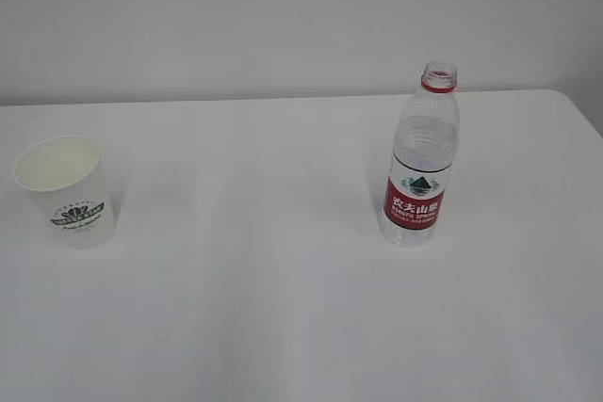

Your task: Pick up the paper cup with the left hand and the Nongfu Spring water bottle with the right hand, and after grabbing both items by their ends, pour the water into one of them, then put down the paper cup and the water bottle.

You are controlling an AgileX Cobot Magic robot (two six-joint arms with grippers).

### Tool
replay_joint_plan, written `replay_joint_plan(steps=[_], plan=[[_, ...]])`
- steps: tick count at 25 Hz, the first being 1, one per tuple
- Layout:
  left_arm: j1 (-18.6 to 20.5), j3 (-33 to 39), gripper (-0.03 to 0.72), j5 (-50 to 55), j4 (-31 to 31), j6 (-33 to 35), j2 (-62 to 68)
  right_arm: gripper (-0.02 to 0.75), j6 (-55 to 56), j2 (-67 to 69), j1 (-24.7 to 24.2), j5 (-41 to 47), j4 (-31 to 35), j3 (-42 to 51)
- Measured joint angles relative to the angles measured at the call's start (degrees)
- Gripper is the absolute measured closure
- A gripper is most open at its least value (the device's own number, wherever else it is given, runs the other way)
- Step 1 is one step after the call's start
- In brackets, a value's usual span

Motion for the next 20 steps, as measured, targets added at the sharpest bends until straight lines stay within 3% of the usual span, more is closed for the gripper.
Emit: replay_joint_plan(steps=[20], plan=[[0.0,0.0,0.122,0.0,0.0,0.0,0.0,0.200,0.0,0.0,0.0,0.0,0.0,0.0]])
